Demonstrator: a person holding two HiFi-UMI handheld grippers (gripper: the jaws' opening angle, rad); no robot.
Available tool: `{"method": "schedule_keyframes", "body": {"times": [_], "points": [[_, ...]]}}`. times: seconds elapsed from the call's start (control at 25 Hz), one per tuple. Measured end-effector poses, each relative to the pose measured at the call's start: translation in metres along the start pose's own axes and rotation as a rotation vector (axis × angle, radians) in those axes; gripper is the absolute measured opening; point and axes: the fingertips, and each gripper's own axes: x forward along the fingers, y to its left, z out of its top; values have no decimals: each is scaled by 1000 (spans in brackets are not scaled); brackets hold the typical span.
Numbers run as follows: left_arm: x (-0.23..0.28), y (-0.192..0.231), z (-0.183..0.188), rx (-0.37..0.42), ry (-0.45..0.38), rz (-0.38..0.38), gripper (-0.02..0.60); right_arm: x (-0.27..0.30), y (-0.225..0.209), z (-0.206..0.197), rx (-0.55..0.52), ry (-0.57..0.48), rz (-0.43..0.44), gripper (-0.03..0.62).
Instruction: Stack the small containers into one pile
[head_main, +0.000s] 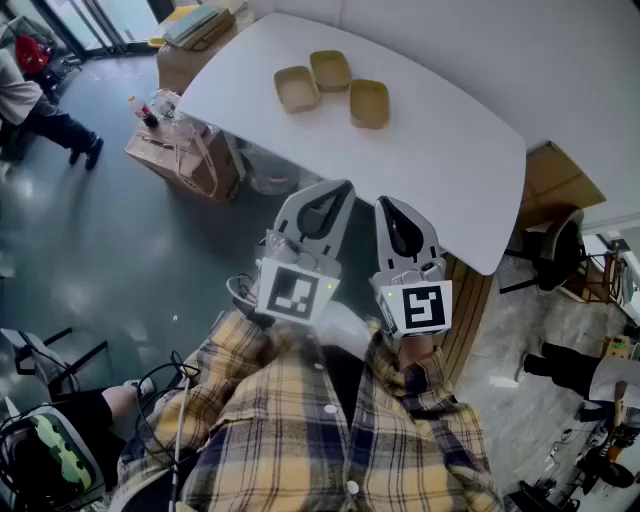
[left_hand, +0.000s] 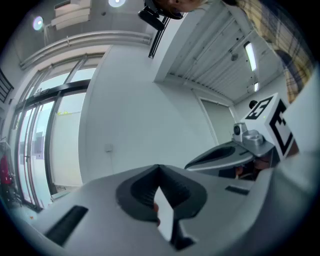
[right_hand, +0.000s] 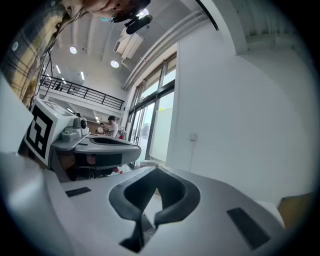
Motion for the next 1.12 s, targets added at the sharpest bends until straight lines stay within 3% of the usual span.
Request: {"method": "schedule_keyframes", "body": {"times": [0.68,1.12], "points": [[6,-24,6,4,8,24,17,-22,-19,-2,18,-30,7,15],[-3,-16,6,21,6,89,17,-29,-16,-9,25,-40,36,15]]}}
